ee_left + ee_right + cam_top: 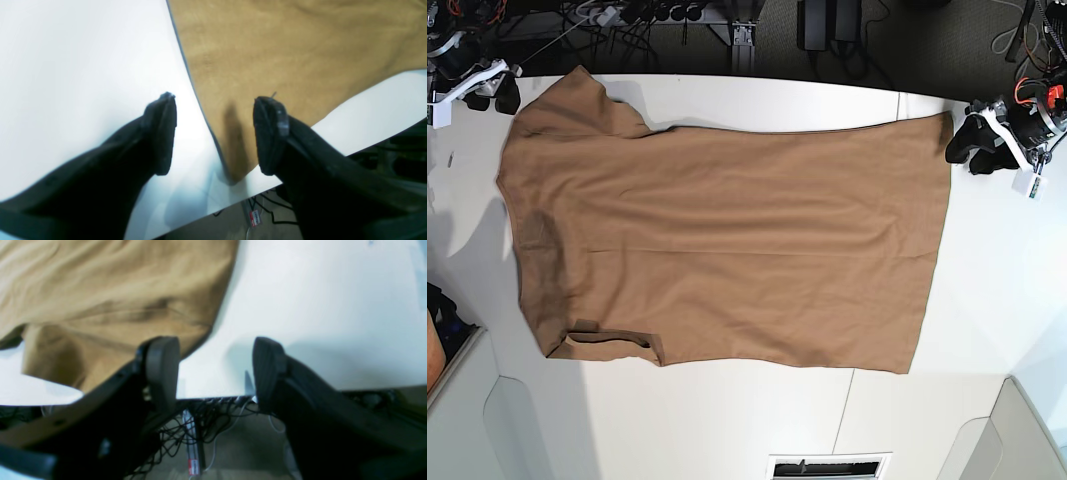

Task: Layout the t-shirt on the table in an organized manner, then fold the t-shirt properly
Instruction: 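Pull the shirt corners apart with both grippers to straighten it, then grasp the shirt's side edge with both grippers and lift it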

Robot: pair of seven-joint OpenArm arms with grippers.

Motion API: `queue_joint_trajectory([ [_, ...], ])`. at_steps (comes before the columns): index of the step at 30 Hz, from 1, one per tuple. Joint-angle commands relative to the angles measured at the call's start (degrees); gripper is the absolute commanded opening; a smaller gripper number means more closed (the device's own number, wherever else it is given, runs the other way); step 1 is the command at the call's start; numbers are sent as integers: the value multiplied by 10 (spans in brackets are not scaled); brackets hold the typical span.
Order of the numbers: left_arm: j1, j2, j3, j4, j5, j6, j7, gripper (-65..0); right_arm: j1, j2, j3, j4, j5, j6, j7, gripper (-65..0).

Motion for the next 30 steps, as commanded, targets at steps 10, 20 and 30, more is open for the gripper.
queue_joint_trajectory([
  [10, -1, 3, -5, -49, -11, -7, -4, -258, -2, 9, 5, -43, 23, 2, 10, -305],
  [20, 0, 21, 3, -49, -44, -7, 19, -259, 8, 6, -38, -44, 45, 11, 10, -305],
  [30, 0, 23, 67, -49, -32, -7, 24, -301, 14, 2, -105, -44, 41, 10, 15, -306],
])
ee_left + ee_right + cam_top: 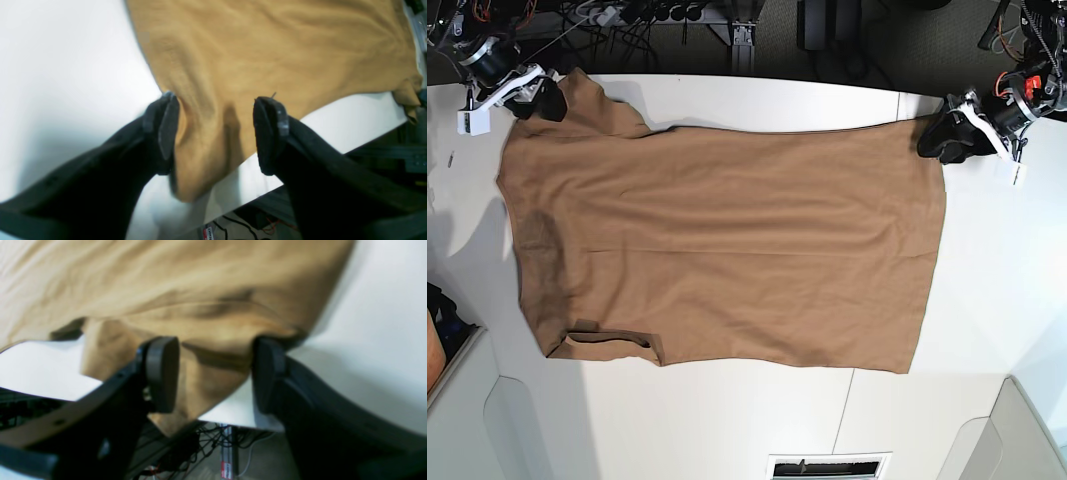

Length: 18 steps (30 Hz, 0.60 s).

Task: Layout the t-shirt on the table in an organized manner, then fold the t-shirt properly
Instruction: 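Grasp the shirt's side edge with both grippers and lift it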

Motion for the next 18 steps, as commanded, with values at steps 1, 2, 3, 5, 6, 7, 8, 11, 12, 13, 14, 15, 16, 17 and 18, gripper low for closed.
queue_joint_trajectory([
  [1, 3, -6, 3, 2, 21, 4, 24, -351, -2, 3, 1, 5, -5, 1, -9, -307],
  [2, 3, -6, 3, 2, 20, 4, 24, -413, -1, 2, 0, 5, -5, 1, -9, -307],
  [3, 3, -6, 3, 2, 20, 4, 21, -478, 0, 0, 1, 5, -5, 1, -9, -308],
  [5, 3, -7, 3, 2, 23, 4, 8, -600, 0, -2, 0, 5, -6, 1, -8, -362],
  [6, 3, -7, 3, 2, 27, 4, 1, -649, 0, -2, 1, 5, -7, 1, -8, -426],
  [7, 3, -7, 3, 2, 33, 4, -7, -650, 0, -1, 1, 5, -7, 1, -8, -507],
  [8, 3, -9, 3, 2, 38, 4, -15, -650, 0, -1, 1, 5, -7, 1, -6, -594],
  [11, 3, -12, -8, 2, 45, 4, -28, -650, 0, -1, 2, 5, -6, 2, -4, -650],
  [12, 3, -11, -18, 3, 43, 4, -28, -650, 0, -1, 5, 5, -2, 2, -4, -650],
  [13, 3, -12, -27, 3, 37, 4, -28, -650, 0, -1, 7, 5, 4, 4, -3, -650],
  [14, 3, -12, -38, 3, 30, 4, -27, -650, 0, -1, 11, 6, 11, 9, -2, -650],
  [15, 3, -12, -47, 3, 22, 4, -27, -650, 0, -1, 16, 8, 18, 14, 2, -650],
  [16, 3, -12, -53, 3, 16, 4, -27, -650, 3, -1, 21, 9, 24, 17, 5, -650],
  [17, 2, -15, -55, 3, 12, 4, -27, -650, 9, -1, 25, 9, 26, 17, 5, -650],
  [18, 1, -18, -55, 3, 12, 4, -28, -650, 17, -1, 29, 9, 26, 17, 4, -650],
])
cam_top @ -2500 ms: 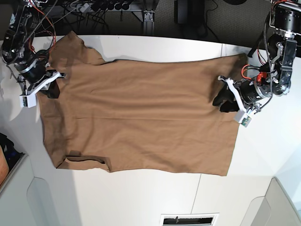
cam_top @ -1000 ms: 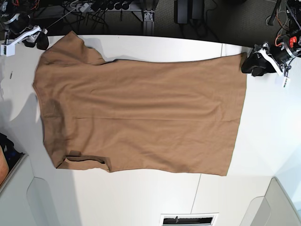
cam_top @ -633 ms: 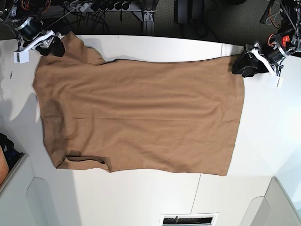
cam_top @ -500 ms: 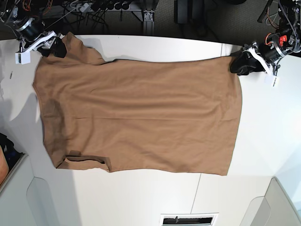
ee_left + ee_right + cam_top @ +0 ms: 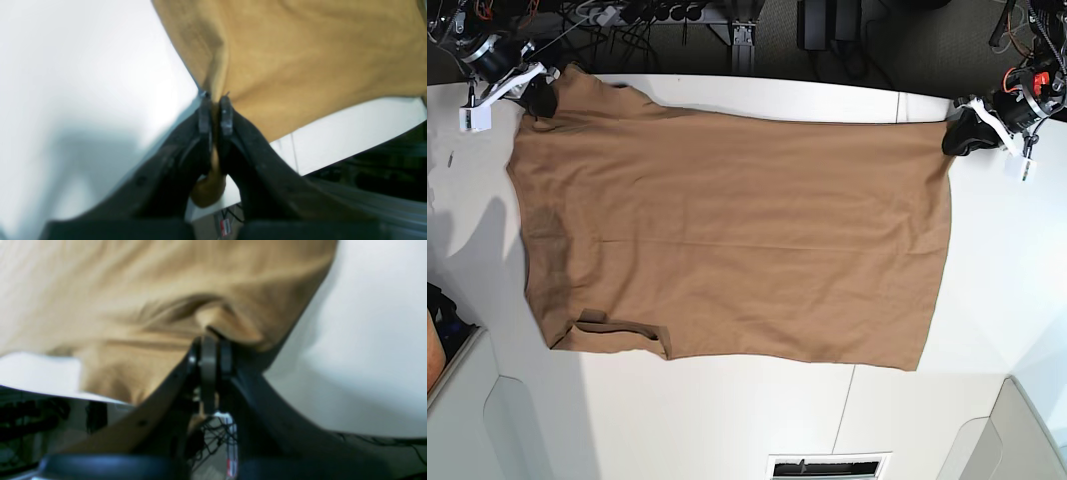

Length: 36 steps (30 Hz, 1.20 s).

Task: Layout the t-shirt on the table in an organized manner, then fold the t-shirt properly
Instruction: 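Grasp the shirt's side edge with both grippers and lift it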

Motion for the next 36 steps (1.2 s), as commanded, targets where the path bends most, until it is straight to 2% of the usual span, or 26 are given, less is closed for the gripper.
queue_joint_trajectory([
  [1, -5, -14, -6, 7, -13, -1, -11, -650, 12, 10, 10, 10, 9, 2, 13, -650],
  [7, -38, -15, -6, 7, 0, -1, -28, -650, 67, 9, 12, 10, 6, 2, 10, -650],
  [15, -118, -15, 7, 1, 42, -1, -49, -650, 128, 9, 12, 9, -33, 2, 14, -650],
  [20, -181, -15, 70, -36, 74, -1, -55, -650, 166, 9, 10, 8, -70, 2, 18, -650],
  [23, -216, -15, 107, -75, 107, -1, -98, -650, 181, 9, 8, 7, -87, 2, 27, -650],
  [25, -238, -14, 116, -99, 122, -1, -116, -650, 188, 9, 7, 7, -95, 2, 30, -650],
  [30, -278, -14, 123, -135, 125, -1, -113, -650, 207, 9, 2, -1, -116, 2, 43, -650],
  [36, -282, -14, 145, -145, 139, -1, -114, -650, 253, 9, -16, -83, -122, 2, 51, -650],
])
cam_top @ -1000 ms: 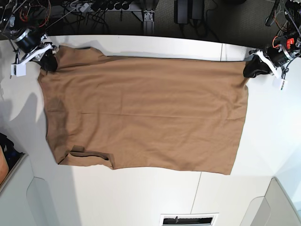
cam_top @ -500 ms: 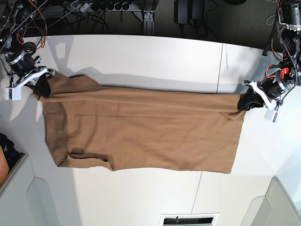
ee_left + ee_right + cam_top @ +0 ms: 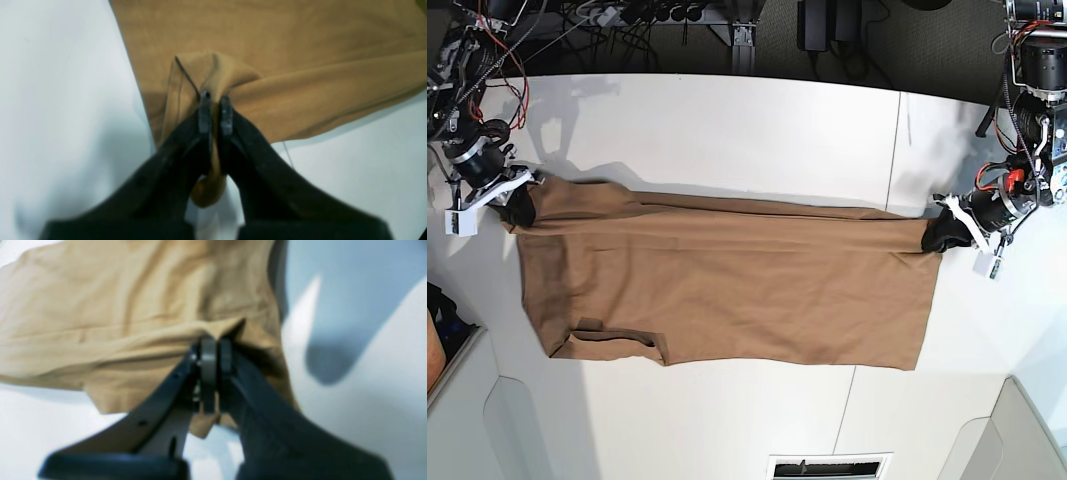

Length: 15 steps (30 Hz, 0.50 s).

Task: Layout the t-shirt on the table in an organized manner, then fold the t-shirt properly
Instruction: 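Grasp the shirt's side edge with both grippers and lift it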

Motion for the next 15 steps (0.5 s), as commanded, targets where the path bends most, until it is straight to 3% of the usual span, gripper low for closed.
queue_joint_trajectory([
  [1, -12, -12, -1, 7, -5, -1, -13, -650, 17, 10, -1, -3, 8, 0, 19, -650],
  [3, -12, -12, 3, 7, -4, -1, -13, -650, 30, 9, -4, -24, 9, 0, 19, -650],
  [5, -12, -13, 3, 7, -3, -1, -13, -563, 36, 10, -4, -34, 10, 0, 19, -650],
  [6, -12, -13, 2, 7, -3, -1, -13, -493, 37, 10, -4, -34, 11, 0, 19, -610],
  [8, -13, -14, 2, 9, -3, -1, -13, -383, 37, 10, -4, -32, 15, -1, 19, -457],
  [10, -14, -16, -1, 17, -3, -1, -13, -365, 36, 10, -4, -27, 15, -1, 19, -388],
  [15, -14, -26, -43, 74, -15, -1, 11, -366, 33, 9, 12, 16, 22, -1, -9, -385],
])
